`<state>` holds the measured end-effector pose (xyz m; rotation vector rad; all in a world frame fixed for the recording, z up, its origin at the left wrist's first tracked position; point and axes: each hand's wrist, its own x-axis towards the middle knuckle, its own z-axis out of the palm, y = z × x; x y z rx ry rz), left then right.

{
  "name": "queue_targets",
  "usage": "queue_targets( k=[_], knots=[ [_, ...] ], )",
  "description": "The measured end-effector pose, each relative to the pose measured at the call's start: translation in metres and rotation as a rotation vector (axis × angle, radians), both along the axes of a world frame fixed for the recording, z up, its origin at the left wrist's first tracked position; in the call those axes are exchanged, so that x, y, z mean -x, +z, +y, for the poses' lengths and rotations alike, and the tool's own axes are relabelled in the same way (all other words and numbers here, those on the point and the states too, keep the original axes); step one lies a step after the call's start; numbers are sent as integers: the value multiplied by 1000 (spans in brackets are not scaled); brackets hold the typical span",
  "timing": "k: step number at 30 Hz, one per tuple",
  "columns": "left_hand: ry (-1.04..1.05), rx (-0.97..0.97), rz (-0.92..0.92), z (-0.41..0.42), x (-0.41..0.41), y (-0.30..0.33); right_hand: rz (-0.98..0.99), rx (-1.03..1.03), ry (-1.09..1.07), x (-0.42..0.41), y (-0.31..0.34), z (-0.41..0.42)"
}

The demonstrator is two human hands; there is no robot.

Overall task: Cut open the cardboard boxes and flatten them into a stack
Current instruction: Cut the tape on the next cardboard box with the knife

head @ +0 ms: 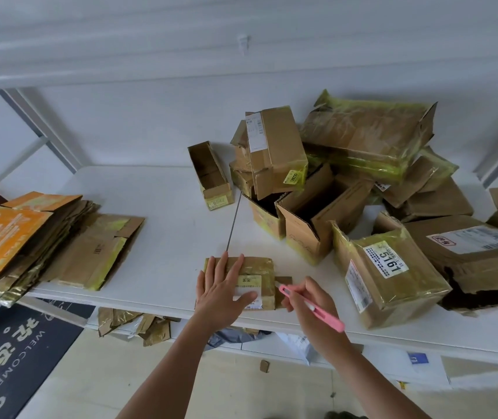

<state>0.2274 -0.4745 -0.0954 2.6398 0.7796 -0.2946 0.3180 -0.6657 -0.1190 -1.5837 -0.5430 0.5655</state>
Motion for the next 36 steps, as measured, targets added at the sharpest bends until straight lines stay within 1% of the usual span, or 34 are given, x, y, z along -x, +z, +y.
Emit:
queue_targets(
  k=[4, 6, 9, 14, 21, 25, 29, 34, 36],
  knots=[
    [-1, -5, -4, 0, 0, 0, -16, 26, 78, -5, 8, -7],
    [-4, -4, 0, 1, -1, 0, 5, 6, 21, -12, 10, -4],
    [-2, 2, -3, 0, -2, 1, -24, -8, -78, -24, 11, 6],
    [9, 9, -7, 1, -2, 0, -25, 21, -58, -20, 8, 22],
    [22, 39, -9, 2, -3, -1, -29, 47, 2, -6, 0, 5],
    [35, 47, -14, 4, -6, -1, -28, 28, 70, -1, 4, -7],
    [131, -20, -104, -2, -13, 10, -15, -4, 15, -7, 13, -12],
    [346, -63, -2, -14, -26, 25, -66, -38, -77, -13, 17, -13],
    [467, -11, 1, -14, -28, 27, -62, -43, -92, -10, 15, -15]
  ],
)
